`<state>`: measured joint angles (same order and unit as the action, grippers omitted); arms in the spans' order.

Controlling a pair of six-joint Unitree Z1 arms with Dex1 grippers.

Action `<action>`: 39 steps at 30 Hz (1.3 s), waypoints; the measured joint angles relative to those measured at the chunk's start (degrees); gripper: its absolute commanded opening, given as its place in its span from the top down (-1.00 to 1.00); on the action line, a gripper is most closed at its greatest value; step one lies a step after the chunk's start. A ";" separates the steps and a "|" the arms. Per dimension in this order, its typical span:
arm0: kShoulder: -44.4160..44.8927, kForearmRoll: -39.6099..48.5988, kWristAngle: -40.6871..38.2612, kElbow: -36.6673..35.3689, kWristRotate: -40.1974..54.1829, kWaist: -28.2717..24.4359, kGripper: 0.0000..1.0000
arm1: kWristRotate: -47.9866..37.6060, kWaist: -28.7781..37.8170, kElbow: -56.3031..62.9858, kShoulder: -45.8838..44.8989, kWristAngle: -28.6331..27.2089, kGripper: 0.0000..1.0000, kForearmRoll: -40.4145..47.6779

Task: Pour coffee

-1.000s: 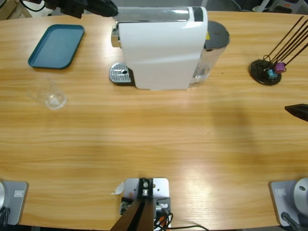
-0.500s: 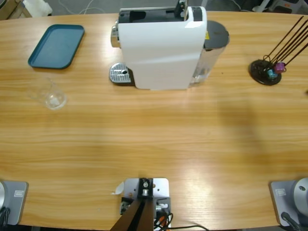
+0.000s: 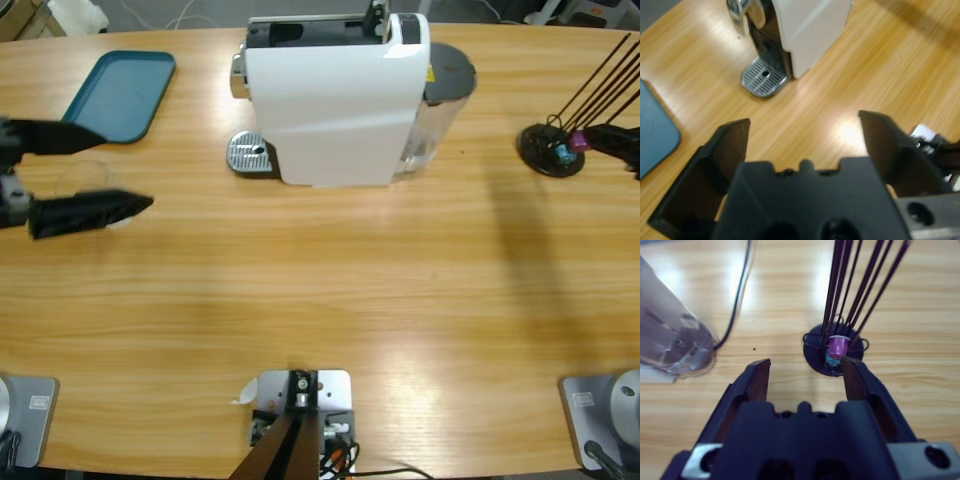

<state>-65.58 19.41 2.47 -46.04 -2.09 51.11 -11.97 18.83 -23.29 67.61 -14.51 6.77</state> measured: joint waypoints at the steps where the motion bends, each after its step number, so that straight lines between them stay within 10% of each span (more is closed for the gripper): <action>1: 0.69 0.03 0.01 0.93 0.00 -0.08 -0.99 | 0.00 -0.19 0.84 2.04 0.12 -0.25 2.19; 26: 7.24 0.03 0.03 6.61 -2.53 -6.65 -0.98 | 0.00 -10.11 8.76 19.64 3.31 -0.11 26.26; 39: 7.40 0.03 0.03 7.98 -3.38 -6.92 -0.98 | 1.33 -12.72 9.06 20.38 5.44 0.55 29.32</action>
<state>-58.18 19.44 2.50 -38.06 -5.47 44.19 -10.64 6.11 -14.22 87.99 -9.07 36.09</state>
